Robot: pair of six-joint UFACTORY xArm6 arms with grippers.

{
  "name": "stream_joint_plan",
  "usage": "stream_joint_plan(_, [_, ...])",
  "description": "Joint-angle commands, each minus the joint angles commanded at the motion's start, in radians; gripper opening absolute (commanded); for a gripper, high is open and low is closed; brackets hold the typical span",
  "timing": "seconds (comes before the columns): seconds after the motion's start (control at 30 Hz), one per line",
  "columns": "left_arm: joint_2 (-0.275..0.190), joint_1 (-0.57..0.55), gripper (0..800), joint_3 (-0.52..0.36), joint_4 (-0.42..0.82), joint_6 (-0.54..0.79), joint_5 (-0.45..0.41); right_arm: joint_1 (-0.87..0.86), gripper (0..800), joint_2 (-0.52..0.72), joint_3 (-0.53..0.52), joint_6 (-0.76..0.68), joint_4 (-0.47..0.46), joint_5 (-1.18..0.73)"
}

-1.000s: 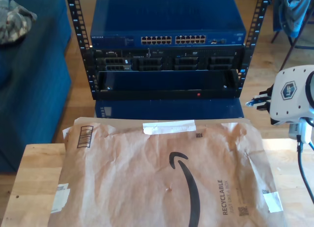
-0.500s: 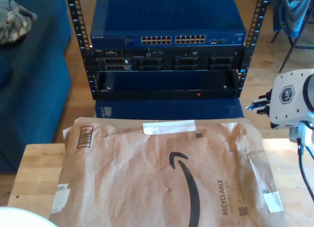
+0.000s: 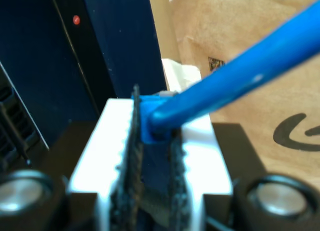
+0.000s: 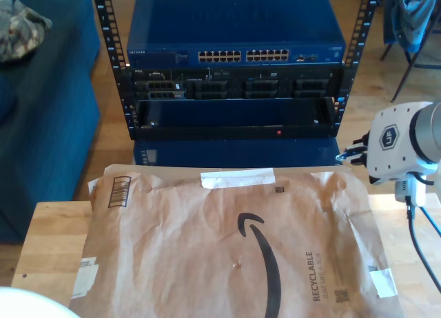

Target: Grab the cable and plug it in

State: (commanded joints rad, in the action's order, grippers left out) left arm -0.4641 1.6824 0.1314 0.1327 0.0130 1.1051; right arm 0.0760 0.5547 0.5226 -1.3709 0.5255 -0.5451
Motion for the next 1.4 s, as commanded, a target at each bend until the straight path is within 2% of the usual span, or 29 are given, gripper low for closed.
stream_joint_plan(0.27, [0.000,0.000,800,0.000,0.000,0.000,0.000,0.107,3,-0.012,0.011,0.000,-0.005,0.046])
stream_joint_plan(0.37, [0.000,0.000,800,0.000,0.000,0.000,0.000,0.213,3,-0.120,0.049,-0.002,-0.009,0.164])
stream_joint_plan(0.5, [0.000,0.000,800,0.000,0.000,0.000,0.000,0.245,3,-0.242,0.121,0.000,-0.035,0.181])
stream_joint_plan(0.63, [0.000,0.000,800,0.000,0.000,0.000,0.000,0.244,3,-0.249,0.135,-0.002,-0.068,0.183])
stream_joint_plan(0.73, [0.000,0.000,800,0.000,0.000,0.000,0.000,0.238,2,-0.315,0.221,0.002,-0.072,0.199])
stream_joint_plan(0.97, [0.000,0.000,800,0.000,0.000,0.000,0.000,0.247,0,-0.453,0.281,0.002,-0.098,0.439])
stream_joint_plan(1.13, [0.000,0.000,800,0.000,-0.002,0.000,0.000,0.272,1,-0.512,0.270,0.002,-0.101,0.560])
stream_joint_plan(1.4, [0.000,0.000,800,0.000,0.000,0.000,0.000,0.318,0,-0.465,0.218,0.005,-0.112,0.655])
